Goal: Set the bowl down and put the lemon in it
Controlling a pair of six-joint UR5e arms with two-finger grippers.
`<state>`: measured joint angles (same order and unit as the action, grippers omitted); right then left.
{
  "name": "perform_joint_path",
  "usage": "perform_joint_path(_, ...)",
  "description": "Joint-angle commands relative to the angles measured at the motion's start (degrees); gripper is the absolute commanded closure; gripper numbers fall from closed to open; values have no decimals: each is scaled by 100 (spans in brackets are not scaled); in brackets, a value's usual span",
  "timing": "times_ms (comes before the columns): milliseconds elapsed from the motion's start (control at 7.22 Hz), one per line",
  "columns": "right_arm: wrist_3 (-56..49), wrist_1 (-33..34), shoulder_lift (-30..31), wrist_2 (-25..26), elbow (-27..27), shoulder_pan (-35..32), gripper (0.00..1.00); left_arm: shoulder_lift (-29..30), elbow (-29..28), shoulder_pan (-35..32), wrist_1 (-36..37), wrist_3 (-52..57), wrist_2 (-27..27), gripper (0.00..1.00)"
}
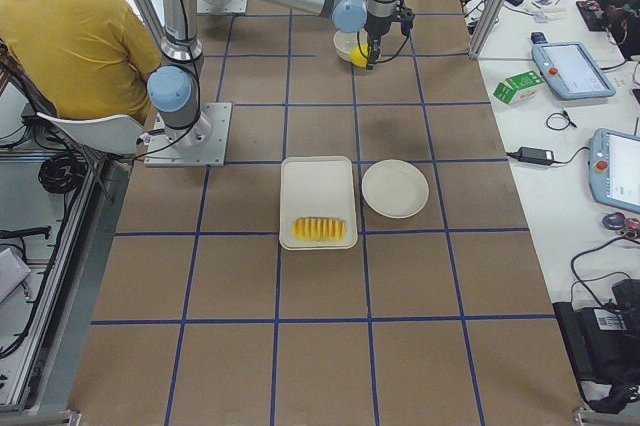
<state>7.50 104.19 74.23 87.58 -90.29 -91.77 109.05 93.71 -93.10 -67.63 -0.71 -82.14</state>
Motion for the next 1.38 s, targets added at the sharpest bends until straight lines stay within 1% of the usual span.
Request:
perform_joint_path(0, 750, 222, -40, -504, -6, -479, 100, -479, -887, 414, -1626, 860, -853, 0)
perform_joint_path(138, 962, 355, -101, -514, -15, -717, 100, -768, -924, 407, -1753, 862, -847, 0)
perform_joint_path(415, 1611, 1055, -443, -497, -15, -1305, 100, -1305, -968, 407, -2218, 871, -795, 0)
perform_joint_path(554, 1736, 1259, -592, -496, -24, -1482, 100, -1507, -882, 346, -2246, 766, -786, 0)
perform_joint_path(692, 1816, 1418, -855, -479, -32, -1623, 100, -1544, -855, 293, -2246, 617, -803, 0)
perform_joint_path(831, 1834, 1715, -1066, -435, -32, -1781, 100, -1553, -828, 284, -2229, 598, -829, 0)
perform_joint_path(1246, 1782, 1745, -1358, -426, -59, -1800, 100, -1694, -741, 284, -2246, 581, -786, 0)
